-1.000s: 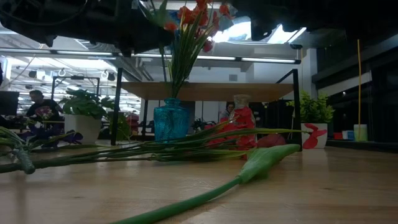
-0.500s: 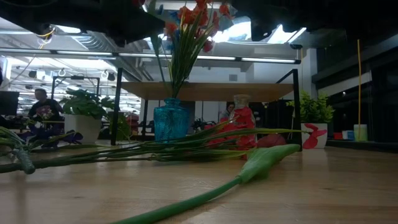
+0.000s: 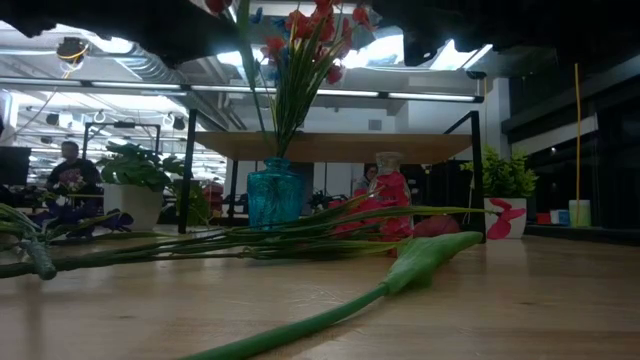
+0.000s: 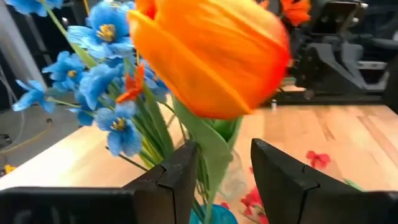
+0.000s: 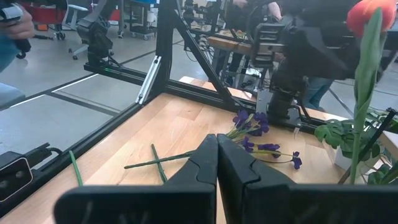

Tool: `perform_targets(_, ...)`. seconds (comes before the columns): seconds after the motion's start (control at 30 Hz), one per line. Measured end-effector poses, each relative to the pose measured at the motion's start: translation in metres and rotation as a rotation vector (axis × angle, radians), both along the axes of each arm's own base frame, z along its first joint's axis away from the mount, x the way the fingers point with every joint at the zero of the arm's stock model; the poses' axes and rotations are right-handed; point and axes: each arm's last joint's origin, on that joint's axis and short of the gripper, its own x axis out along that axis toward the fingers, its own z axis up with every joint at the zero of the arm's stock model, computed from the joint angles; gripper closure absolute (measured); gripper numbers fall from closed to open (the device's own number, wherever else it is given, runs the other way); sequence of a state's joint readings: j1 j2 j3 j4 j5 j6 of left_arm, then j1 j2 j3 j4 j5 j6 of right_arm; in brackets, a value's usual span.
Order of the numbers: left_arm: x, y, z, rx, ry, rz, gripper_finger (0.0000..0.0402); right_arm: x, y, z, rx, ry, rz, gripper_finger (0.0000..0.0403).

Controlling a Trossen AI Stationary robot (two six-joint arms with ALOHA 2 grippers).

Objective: Pick and place flowers into a vace then onto a shelf
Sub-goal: Put the orange flower into the blue vase, then put the purple flowers into the transparent vase

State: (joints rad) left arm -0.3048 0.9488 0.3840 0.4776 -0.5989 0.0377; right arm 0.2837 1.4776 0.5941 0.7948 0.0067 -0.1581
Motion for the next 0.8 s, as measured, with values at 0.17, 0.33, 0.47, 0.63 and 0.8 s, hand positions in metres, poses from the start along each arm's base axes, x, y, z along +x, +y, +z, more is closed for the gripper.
perform_targets(0.17,-0.006,-0.008,-0.001,0.01,0.033,-0.049,0.0258,0.0,0.0,0.0,0.0,0.0,0.0,0.0398)
perform_targets(0.33,-0.009,-0.016,-0.004,-0.007,0.051,-0.079,0.0258,0.0,0.0,0.0,0.0,0.001,0.0,0.0398)
perform_targets(0.47,-0.011,-0.021,-0.008,-0.042,0.08,-0.104,0.0258,0.0,0.0,0.0,-0.001,0.004,0.0,0.0398)
perform_targets(0.63,-0.015,-0.028,-0.016,-0.097,0.137,-0.12,0.0278,0.0,0.0,-0.001,-0.002,0.008,0.001,0.0398)
perform_targets(0.8,-0.014,-0.036,-0.022,-0.15,0.16,-0.14,0.0333,0.0,0.0,-0.001,0.016,0.014,0.0,0.0398)
